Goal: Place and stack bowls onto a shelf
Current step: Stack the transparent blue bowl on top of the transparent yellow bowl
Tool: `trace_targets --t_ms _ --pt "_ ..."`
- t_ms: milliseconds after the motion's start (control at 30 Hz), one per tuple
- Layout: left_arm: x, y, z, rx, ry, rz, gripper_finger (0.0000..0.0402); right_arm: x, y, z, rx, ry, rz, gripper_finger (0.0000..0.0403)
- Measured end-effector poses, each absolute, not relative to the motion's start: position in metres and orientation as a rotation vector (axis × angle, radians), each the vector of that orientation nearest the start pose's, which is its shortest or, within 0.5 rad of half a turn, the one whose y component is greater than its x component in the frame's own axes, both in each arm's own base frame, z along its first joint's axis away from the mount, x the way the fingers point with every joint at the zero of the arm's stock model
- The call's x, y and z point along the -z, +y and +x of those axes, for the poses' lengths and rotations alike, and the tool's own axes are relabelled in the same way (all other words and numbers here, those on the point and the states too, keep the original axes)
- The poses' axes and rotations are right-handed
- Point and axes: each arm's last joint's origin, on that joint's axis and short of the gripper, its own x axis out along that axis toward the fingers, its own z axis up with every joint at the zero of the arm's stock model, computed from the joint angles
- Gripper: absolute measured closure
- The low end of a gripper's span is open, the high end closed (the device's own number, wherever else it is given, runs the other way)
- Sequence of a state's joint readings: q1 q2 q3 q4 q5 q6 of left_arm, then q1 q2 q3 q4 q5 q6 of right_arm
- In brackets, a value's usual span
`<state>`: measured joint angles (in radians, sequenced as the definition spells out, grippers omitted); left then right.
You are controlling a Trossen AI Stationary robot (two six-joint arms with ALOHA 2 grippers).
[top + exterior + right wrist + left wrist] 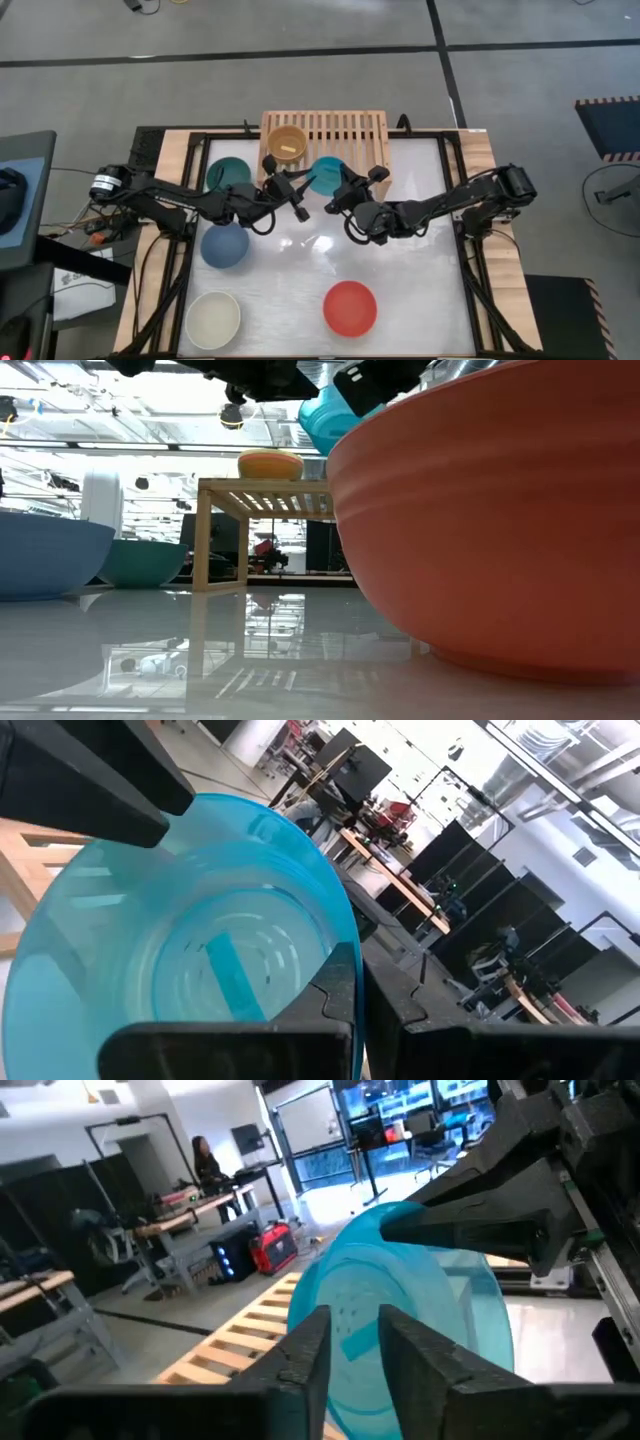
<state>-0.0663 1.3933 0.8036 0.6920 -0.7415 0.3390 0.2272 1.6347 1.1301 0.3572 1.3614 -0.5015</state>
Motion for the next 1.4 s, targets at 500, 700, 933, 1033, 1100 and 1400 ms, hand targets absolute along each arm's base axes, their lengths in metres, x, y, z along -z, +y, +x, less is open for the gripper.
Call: trace_targets --t_ms 500,700,933,1033,1100,1400 --pt "-0.29 -0.009 0.298 -0.71 0.018 0.346 0.0306 -0.291 0.063 0.348 1.08 0.409 -0.592 0.0375" --pt "-0.291 -0.007 0.296 -0.778 0.031 0.355 0.0279 -0.29 0.067 0.346 1.078 0.429 -0.625 0.0375" --pt "-0.29 -0.011 0.3 -0.591 -0.003 0.395 0.0274 -0.291 0.067 0.346 1.091 0.447 -0.647 0.0375" --pt "-0.29 -0.011 0.3 -0.584 -0.001 0.397 0.0274 -0.291 0.066 0.346 1.089 0.454 -0.656 0.0375" --pt "-0.29 -0.011 0.3 -0.579 0.002 0.399 0.0274 -0.291 0.066 0.346 1.086 0.455 -0.659 0.0375" --pt "-0.294 -0.011 0.297 -0.55 -0.011 0.396 0.0274 -0.291 0.064 0.347 1.074 0.481 -0.699 0.0375"
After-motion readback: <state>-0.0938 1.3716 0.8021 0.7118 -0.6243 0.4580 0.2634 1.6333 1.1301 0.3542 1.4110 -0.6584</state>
